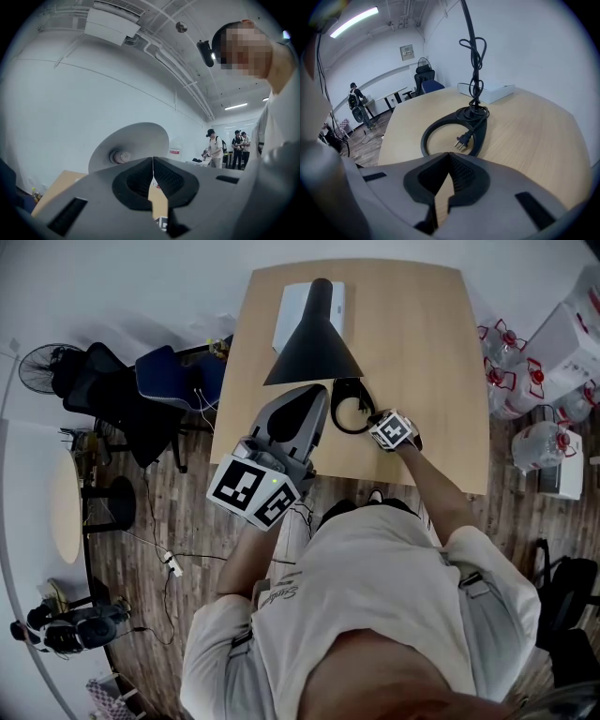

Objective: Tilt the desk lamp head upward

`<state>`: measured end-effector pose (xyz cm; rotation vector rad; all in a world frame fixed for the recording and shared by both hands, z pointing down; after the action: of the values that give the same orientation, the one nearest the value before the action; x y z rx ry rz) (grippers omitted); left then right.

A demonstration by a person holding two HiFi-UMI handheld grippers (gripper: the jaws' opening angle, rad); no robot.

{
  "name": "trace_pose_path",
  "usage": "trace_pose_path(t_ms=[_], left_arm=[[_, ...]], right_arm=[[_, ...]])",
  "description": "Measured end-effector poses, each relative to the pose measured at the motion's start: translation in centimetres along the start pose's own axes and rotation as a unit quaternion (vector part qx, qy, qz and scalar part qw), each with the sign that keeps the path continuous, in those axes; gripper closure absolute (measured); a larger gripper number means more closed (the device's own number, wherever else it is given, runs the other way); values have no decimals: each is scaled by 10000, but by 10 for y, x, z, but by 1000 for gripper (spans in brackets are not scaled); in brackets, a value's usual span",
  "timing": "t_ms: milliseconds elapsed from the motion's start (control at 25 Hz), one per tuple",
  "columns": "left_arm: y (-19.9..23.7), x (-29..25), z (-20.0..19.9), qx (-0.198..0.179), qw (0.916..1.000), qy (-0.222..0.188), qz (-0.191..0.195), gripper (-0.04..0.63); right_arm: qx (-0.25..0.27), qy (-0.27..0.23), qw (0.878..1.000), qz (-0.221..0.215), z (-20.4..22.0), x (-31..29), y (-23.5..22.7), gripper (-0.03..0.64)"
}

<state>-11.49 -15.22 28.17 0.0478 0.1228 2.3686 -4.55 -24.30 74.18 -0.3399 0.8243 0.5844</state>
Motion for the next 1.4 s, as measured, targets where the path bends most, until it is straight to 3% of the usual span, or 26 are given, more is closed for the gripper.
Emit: trace_pose_path(t_ms=[160, 560, 760, 1040, 1280, 1400], left_arm=[[8, 13, 22, 10, 9998, 206, -27, 578], [3, 42, 54, 564, 9969, 425, 354, 580], [-7, 52, 60, 566, 9958, 453, 552, 580], [-10, 72, 78, 652, 9943, 462, 711, 578], [-7, 78, 86, 799, 9943, 436, 547, 578], [-5, 78, 87, 669, 9954, 531, 427, 578]], right_arm=[[56, -266, 9996, 35, -12, 18, 12, 621], [-80, -1192, 9919, 424, -51, 114, 51, 621], [-194, -1874, 9796, 698, -77, 173, 72, 621], [-15, -2453, 9629, 1127, -99, 233, 112, 621], [176, -3010, 9439, 1346, -126, 286, 134, 621], [249, -3347, 9314, 1410, -144, 311, 137, 621]])
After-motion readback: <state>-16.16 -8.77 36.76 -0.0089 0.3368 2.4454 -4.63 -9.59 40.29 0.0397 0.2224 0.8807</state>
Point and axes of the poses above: the fingertips, and each gripper's own axes: x backward along the fingers, y to its left, z out of its underside, the point moved 2 cm from there along x, backward along the fingers, and after that the axes turned 4 degrees about z, right-handed, at the moved point
